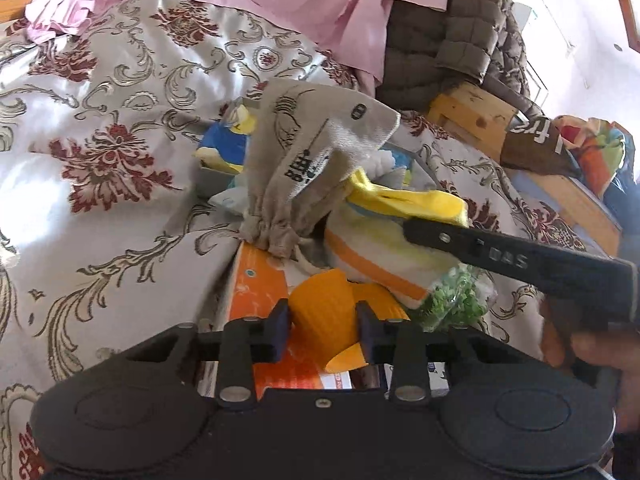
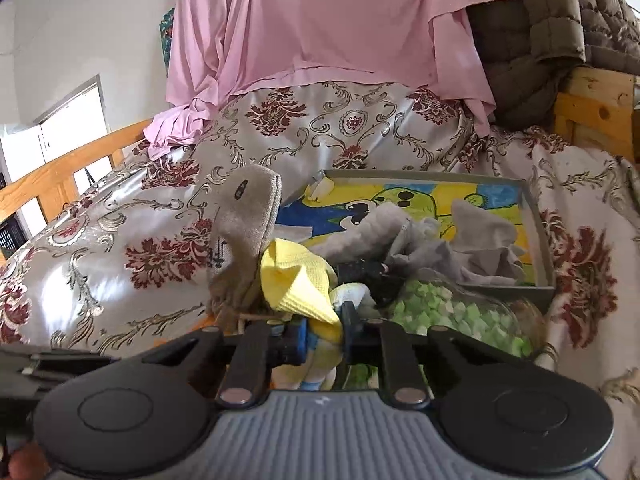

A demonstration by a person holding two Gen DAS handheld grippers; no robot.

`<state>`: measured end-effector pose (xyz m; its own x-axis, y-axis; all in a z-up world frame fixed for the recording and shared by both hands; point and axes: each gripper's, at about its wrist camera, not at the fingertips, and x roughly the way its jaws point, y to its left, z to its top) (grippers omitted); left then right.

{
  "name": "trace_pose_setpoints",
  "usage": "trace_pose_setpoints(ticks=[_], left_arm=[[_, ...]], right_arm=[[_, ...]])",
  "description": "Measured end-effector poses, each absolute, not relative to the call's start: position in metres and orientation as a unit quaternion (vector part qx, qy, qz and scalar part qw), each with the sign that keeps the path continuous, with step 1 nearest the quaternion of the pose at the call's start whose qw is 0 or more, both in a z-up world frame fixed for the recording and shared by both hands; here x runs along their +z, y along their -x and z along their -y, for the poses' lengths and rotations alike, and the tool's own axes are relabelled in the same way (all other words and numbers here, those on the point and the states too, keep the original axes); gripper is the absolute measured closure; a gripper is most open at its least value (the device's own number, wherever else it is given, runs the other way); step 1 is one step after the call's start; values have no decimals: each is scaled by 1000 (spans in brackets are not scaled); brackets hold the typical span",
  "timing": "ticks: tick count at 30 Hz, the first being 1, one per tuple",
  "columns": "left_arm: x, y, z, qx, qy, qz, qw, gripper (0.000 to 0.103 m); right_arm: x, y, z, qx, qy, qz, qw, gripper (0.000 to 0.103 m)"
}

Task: Organize soft objects
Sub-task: 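Lift and carry the orange piece and yellow towel over the frog-painted tray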

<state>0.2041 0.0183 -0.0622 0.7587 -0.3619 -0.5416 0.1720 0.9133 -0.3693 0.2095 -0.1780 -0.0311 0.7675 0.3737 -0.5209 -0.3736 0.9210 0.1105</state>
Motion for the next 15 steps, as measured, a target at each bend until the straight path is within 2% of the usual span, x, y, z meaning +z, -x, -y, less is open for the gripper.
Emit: trace_pose_setpoints(ticks=[10, 15], left_arm=[[-35, -167, -37, -103, 167, -313, 929, 73], [-27, -141, -47, -75, 168, -313, 932, 73]], right_arm=[[-11, -149, 185, 205, 6, -299, 932, 85], [-5, -120, 176, 198, 44, -270, 941, 85]])
